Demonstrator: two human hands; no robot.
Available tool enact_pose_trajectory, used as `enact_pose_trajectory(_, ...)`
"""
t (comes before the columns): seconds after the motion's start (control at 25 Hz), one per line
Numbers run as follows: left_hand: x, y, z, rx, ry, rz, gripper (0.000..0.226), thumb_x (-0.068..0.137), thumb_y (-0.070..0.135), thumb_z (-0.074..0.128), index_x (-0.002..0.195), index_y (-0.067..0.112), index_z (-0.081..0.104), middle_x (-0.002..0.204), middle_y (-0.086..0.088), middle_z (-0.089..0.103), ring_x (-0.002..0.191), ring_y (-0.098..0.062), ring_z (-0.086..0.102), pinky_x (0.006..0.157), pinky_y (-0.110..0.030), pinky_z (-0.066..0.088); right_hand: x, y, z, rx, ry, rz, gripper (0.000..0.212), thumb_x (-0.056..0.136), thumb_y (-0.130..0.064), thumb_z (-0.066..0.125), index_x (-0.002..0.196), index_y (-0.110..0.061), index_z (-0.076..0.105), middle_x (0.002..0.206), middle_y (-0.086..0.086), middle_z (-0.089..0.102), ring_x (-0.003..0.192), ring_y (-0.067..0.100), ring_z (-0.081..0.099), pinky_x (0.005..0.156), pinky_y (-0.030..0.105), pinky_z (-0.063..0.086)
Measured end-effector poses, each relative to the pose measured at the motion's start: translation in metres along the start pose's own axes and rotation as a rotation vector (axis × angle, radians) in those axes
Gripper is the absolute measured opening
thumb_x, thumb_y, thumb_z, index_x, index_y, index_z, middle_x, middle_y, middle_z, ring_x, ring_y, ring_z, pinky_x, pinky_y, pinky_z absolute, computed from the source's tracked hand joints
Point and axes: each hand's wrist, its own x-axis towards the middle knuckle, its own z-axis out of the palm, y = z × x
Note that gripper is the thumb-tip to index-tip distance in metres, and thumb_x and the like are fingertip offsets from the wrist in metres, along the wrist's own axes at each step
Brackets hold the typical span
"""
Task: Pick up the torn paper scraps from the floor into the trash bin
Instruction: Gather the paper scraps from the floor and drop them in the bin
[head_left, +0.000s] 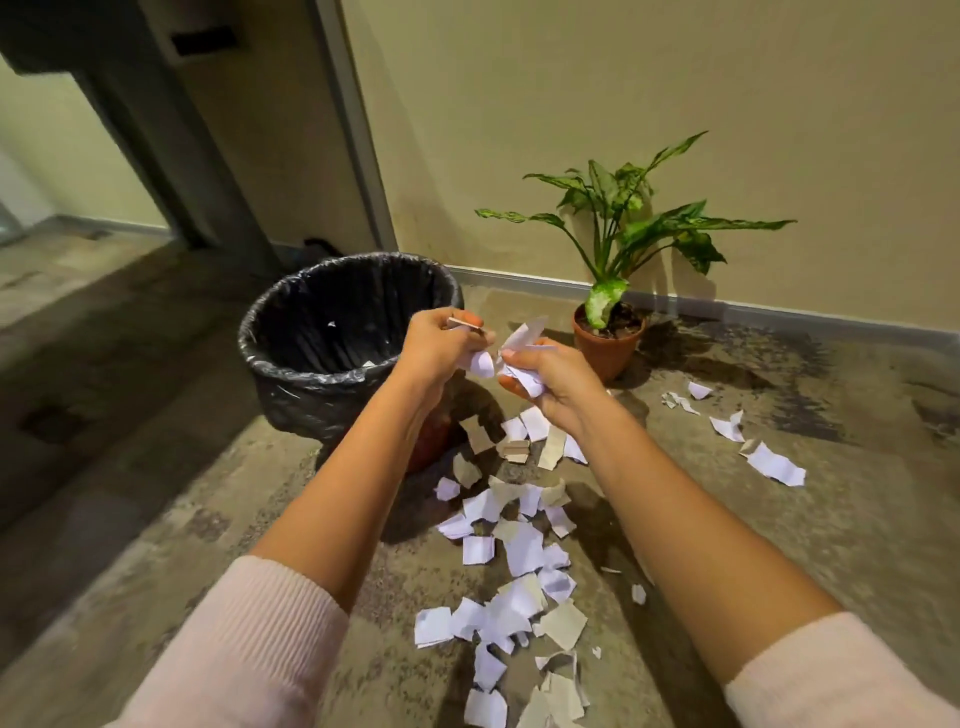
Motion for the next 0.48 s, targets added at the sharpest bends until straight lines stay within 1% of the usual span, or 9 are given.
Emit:
enact_pose_trajectory(0.08,0.008,0.018,-0.026,-0.06,0.122,0.01,0.018,0.079,-0.005,0.072,0.078,0.011,0.062,0.076,-0.012,0.066,0.07,-0.023,0.063,0.064,-0.026,0.053,0.005,-0.015,0.04,0.004,-0.053,-0.033,0.011,0.082,0.005,0.067,0.089,-0.002,0.062,0.09,0.017,0.065,0.081,0.025,0.064,0.076,0.036,0.054)
enact_pose_trajectory(0.16,0.02,0.027,-0.052,-0.147,0.221,0.004,0.017,0.079,-0.003,0.072,0.081,0.011,0.062,0.077,-0.014,0.064,0.073,-0.027,0.064,0.071,-0.032,0.055,0.011,-0.029,0.075,-0.01,-0.069,-0.091,0.014,0.082,0.006,0.066,0.081,-0.007,0.06,0.084,0.013,0.064,0.081,0.026,0.063,0.079,0.039,0.053)
enact_pose_trajectory(0.2,0.027,0.028,-0.064,-0.183,0.254,0.007,0.017,0.08,-0.003,0.071,0.082,0.01,0.061,0.076,-0.014,0.063,0.073,-0.028,0.064,0.077,-0.037,0.055,0.014,-0.035,0.091,-0.029,-0.064,-0.121,0.014,0.082,0.006,0.067,0.083,-0.006,0.06,0.085,0.013,0.063,0.082,0.027,0.063,0.077,0.037,0.055)
enact_pose_trajectory(0.24,0.034,0.026,-0.075,-0.193,0.276,0.002,0.015,0.082,-0.002,0.07,0.084,0.01,0.061,0.074,-0.013,0.063,0.072,-0.028,0.064,0.081,-0.04,0.055,0.019,-0.04,0.104,-0.034,-0.05,-0.139,0.014,0.081,0.005,0.067,0.09,-0.003,0.06,0.088,0.014,0.063,0.081,0.026,0.063,0.07,0.034,0.056)
enact_pose_trajectory(0.28,0.041,0.023,-0.084,-0.184,0.295,-0.01,0.013,0.083,0.0,0.07,0.089,0.008,0.062,0.074,-0.012,0.063,0.072,-0.028,0.064,0.082,-0.04,0.054,0.025,-0.043,0.116,-0.039,-0.045,-0.135,0.02,0.081,0.004,0.069,0.098,0.0,0.06,0.092,0.015,0.061,0.079,0.026,0.062,0.06,0.031,0.058)
enact_pose_trajectory(0.32,0.048,0.018,-0.091,-0.167,0.31,-0.033,0.015,0.084,0.003,0.07,0.098,0.006,0.063,0.077,-0.011,0.064,0.076,-0.028,0.064,0.081,-0.039,0.053,0.028,-0.047,0.126,-0.016,-0.049,-0.126,0.028,0.08,0.002,0.071,0.105,0.001,0.058,0.095,0.016,0.06,0.078,0.026,0.06,0.055,0.031,0.058)
enact_pose_trajectory(0.36,0.052,0.013,-0.095,-0.162,0.314,-0.059,0.022,0.085,0.007,0.07,0.106,0.006,0.063,0.085,-0.011,0.065,0.083,-0.027,0.064,0.078,-0.035,0.052,0.032,-0.049,0.132,-0.014,-0.06,-0.12,0.031,0.078,-0.001,0.073,0.105,-0.001,0.058,0.097,0.016,0.06,0.078,0.027,0.059,0.056,0.034,0.058)
enact_pose_trajectory(0.4,0.056,0.009,-0.099,-0.167,0.307,-0.096,0.027,0.086,0.012,0.07,0.111,0.007,0.063,0.096,-0.01,0.066,0.089,-0.026,0.063,0.073,-0.032,0.051,0.036,-0.049,0.136,-0.035,-0.065,-0.119,0.03,0.077,-0.005,0.076,0.101,-0.004,0.059,0.097,0.015,0.061,0.078,0.027,0.06,0.06,0.035,0.056)
enact_pose_trajectory(0.48,0.055,0.007,-0.1,-0.197,0.267,-0.197,0.033,0.09,0.029,0.067,0.117,0.011,0.062,0.113,-0.006,0.064,0.085,-0.021,0.064,0.057,-0.027,0.05,0.036,-0.05,0.139,-0.109,-0.113,-0.072,0.032,0.075,-0.017,0.08,0.101,-0.008,0.062,0.09,0.008,0.066,0.079,0.025,0.066,0.061,0.029,0.054)
